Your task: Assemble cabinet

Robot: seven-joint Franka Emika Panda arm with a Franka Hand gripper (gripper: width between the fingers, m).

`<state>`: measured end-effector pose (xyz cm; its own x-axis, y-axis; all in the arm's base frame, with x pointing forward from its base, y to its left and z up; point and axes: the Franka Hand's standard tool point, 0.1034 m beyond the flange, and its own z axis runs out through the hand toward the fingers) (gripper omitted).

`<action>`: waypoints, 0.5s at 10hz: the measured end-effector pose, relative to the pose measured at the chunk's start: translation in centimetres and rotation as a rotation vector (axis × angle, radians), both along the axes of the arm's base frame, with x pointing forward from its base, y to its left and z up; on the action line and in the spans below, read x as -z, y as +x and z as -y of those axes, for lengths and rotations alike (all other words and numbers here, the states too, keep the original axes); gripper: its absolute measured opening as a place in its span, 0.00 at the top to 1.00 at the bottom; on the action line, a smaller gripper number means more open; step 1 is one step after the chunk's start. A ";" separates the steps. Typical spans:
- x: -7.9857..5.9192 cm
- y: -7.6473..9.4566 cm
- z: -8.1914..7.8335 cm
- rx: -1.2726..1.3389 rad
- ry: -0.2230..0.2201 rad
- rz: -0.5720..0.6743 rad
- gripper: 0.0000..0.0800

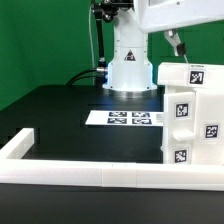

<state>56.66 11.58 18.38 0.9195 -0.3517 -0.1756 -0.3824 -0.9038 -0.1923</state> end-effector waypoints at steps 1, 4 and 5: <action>0.0 0.4 -0.1 -0.133 -0.014 0.017 0.19; 0.2 0.7 0.1 -0.298 0.000 0.070 0.19; 0.2 0.7 0.2 -0.335 0.002 0.079 0.19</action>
Offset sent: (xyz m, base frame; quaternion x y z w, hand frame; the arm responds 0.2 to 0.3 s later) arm 0.0000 0.0000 0.0000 0.0000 0.0000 -0.1938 0.9810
